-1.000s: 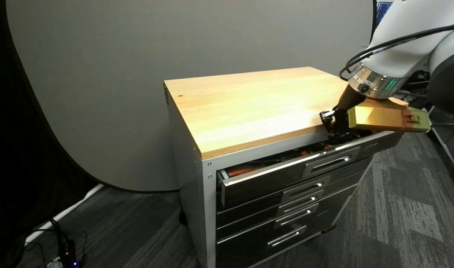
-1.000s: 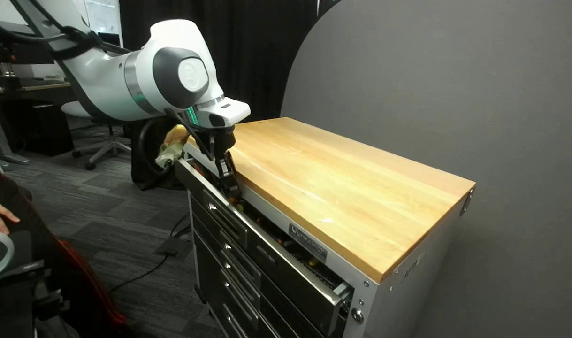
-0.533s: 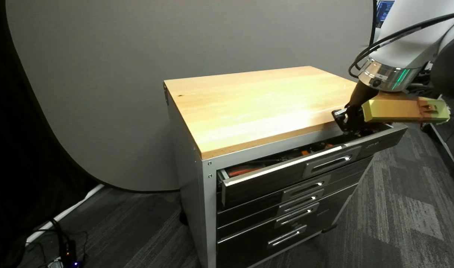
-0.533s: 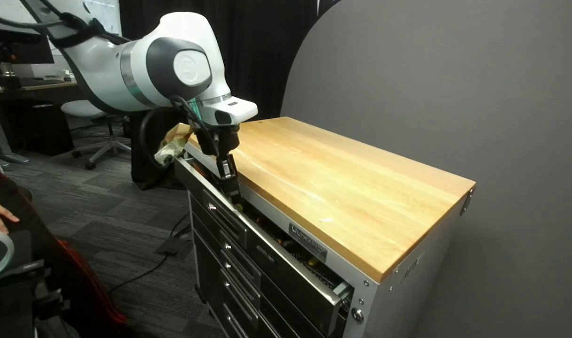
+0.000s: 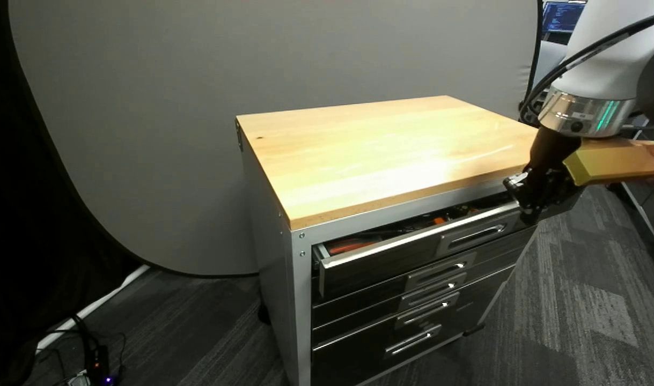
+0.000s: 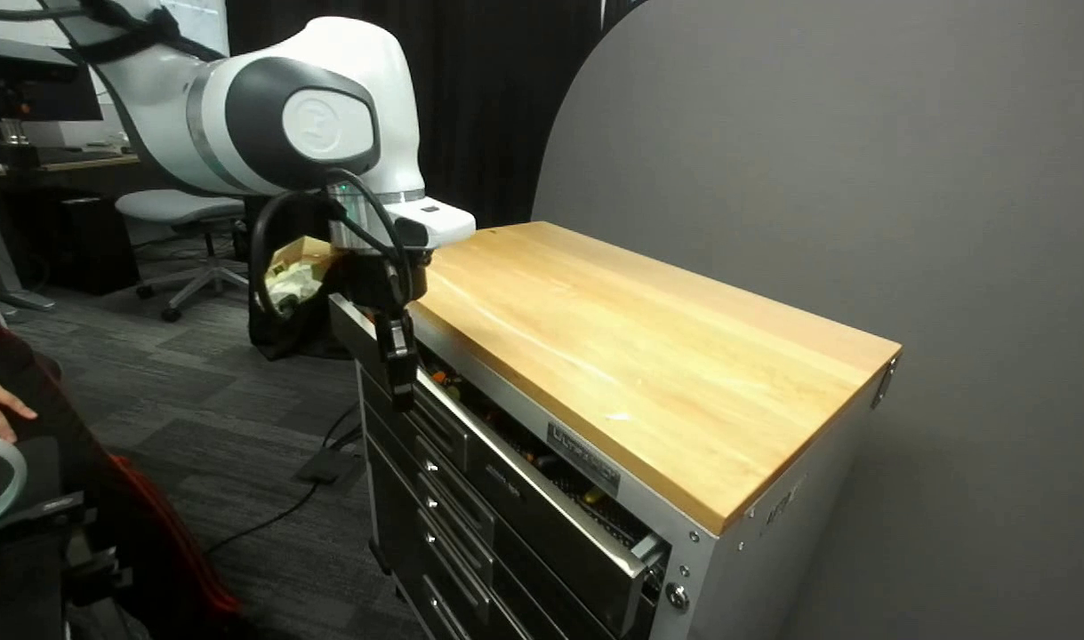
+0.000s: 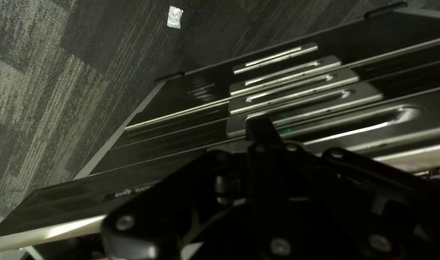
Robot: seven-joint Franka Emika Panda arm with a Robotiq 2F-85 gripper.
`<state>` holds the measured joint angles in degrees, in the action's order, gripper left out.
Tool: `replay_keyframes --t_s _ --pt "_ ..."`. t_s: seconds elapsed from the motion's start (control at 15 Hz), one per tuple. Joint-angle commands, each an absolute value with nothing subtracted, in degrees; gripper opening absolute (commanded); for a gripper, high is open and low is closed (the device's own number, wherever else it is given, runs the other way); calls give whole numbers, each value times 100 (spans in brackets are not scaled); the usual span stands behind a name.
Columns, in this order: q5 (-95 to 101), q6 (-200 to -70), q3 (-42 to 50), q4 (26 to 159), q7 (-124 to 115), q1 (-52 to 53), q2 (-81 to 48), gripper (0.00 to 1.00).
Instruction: Put the screwdriver in the drawer then close the drawer
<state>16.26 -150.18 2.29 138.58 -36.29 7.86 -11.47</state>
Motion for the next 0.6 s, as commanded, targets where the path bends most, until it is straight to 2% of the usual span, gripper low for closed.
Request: replay_keyframes --t_s 0.0,0.53 --pt "1639 -15228 204 13861 -3430 842 -1313 0" --pt "2105 -16384 791 13619 -4394 1462 -2021 0"
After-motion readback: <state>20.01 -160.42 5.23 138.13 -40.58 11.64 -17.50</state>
